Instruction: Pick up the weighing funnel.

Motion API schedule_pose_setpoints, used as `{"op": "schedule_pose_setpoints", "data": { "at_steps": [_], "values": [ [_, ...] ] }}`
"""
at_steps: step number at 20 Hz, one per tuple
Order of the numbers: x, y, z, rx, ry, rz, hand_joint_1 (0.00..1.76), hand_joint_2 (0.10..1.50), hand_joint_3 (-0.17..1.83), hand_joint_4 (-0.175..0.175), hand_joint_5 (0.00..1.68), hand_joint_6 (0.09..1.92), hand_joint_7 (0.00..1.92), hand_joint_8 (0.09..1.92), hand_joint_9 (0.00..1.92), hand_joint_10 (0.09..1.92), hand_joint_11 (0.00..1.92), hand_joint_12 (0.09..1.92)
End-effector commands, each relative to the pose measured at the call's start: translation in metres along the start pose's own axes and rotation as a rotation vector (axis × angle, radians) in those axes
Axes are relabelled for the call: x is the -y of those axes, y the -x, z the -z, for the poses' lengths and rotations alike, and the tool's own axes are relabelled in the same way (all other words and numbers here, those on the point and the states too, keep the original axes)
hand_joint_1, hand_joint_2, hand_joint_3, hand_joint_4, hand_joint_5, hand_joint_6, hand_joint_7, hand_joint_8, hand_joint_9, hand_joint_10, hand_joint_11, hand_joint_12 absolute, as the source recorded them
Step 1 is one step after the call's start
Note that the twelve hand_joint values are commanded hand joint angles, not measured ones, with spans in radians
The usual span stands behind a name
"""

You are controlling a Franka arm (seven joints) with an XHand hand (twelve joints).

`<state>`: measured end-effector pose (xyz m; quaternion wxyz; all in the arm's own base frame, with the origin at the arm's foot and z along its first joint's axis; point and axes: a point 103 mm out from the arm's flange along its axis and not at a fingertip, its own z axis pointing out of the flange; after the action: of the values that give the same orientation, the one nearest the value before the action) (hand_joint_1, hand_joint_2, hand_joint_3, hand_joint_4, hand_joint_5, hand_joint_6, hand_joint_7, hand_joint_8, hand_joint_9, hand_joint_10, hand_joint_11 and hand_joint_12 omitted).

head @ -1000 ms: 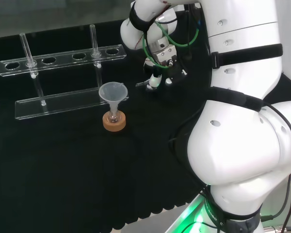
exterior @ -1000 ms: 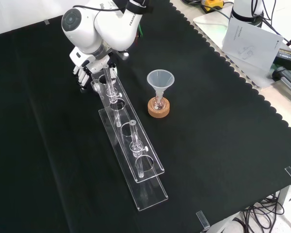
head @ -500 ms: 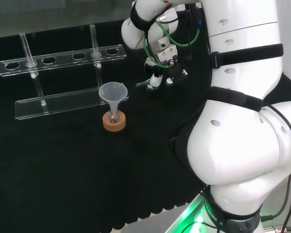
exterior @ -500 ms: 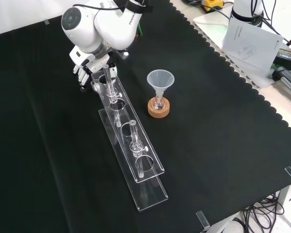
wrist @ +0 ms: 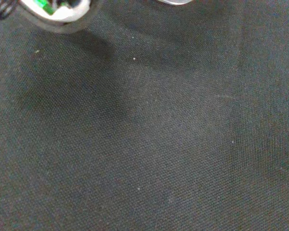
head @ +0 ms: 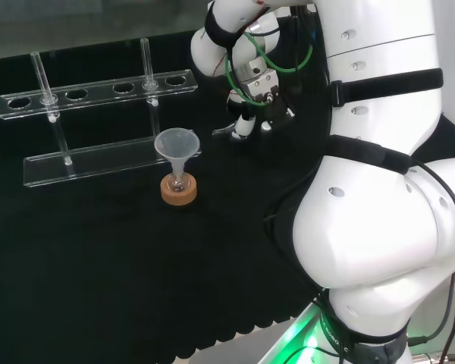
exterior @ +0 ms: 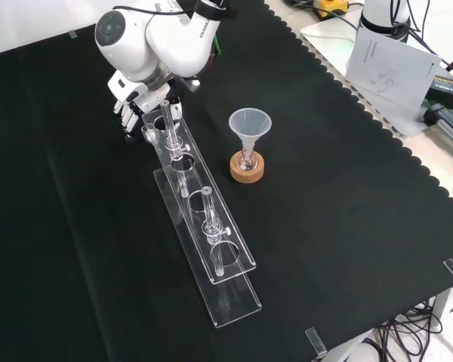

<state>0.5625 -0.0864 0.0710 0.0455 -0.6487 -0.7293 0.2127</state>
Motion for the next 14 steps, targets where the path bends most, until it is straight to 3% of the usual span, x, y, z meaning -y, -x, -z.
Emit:
{"op": "schedule_pose_setpoints", "data": {
  "at_steps": [1, 9, 14],
  "values": [
    [0.001, 0.002, -0.001, 0.015, -0.003, -0.009, 0.85, 0.67, 0.56, 0.002, 0.80, 0.75, 0.51, 0.69, 0.73, 0.53, 0.46, 1.29],
    [0.002, 0.005, -0.002, 0.016, -0.004, -0.021, 0.85, 0.67, 0.56, 0.005, 0.81, 0.75, 0.51, 0.69, 0.73, 0.53, 0.46, 1.29],
    [0.004, 0.021, -0.006, 0.003, -0.005, -0.024, 0.86, 0.67, 0.56, 0.006, 0.82, 0.76, 0.51, 0.69, 0.73, 0.53, 0.46, 1.29]
  ]
}}
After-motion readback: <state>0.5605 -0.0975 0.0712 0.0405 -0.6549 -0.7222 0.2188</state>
